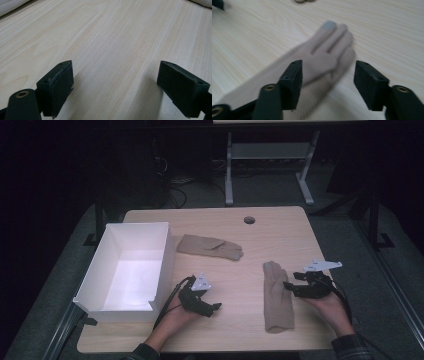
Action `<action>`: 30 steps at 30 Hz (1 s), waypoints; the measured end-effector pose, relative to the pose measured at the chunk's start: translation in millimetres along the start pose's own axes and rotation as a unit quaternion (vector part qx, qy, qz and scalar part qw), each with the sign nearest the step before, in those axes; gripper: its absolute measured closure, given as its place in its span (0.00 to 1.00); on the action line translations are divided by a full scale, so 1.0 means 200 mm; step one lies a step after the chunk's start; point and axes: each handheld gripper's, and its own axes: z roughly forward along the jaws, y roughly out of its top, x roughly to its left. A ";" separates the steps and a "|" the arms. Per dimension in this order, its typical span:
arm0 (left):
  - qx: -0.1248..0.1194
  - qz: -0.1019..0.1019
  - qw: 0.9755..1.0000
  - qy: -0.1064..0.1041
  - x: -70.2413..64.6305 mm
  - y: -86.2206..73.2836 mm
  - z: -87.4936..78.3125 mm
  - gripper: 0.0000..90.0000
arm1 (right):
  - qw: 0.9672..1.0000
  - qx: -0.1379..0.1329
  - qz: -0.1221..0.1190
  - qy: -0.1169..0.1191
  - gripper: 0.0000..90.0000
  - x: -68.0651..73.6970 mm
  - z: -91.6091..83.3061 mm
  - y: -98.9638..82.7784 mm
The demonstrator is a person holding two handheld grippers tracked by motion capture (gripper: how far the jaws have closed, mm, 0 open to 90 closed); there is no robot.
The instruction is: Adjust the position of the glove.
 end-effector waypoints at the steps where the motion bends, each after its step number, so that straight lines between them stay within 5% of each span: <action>1: 0.001 0.002 1.000 0.002 0.00 0.00 0.00 0.15 | 1.000 -0.001 0.005 -0.005 0.37 -0.01 -0.01 -0.02; 16: -0.008 -0.013 1.000 0.006 0.00 0.00 0.00 0.17 | 0.998 0.020 0.037 -0.049 0.20 -0.12 0.04 -0.16; 18: -0.005 -0.005 1.000 0.003 0.01 0.01 -0.01 0.34 | 0.998 0.014 0.029 -0.059 0.19 -0.12 0.05 -0.16; 22: 0.013 -0.022 1.000 0.016 0.03 0.05 -0.01 0.53 | 0.997 0.012 0.034 -0.063 0.16 -0.11 0.06 -0.17; 26: 0.021 -0.041 0.999 0.023 0.06 0.11 0.00 0.86 | 0.997 0.012 0.038 -0.066 0.16 -0.11 0.06 -0.16; 30: 0.027 -0.049 0.998 0.032 0.09 0.18 0.03 0.99 | 0.997 0.014 0.040 -0.064 0.15 -0.11 0.06 -0.16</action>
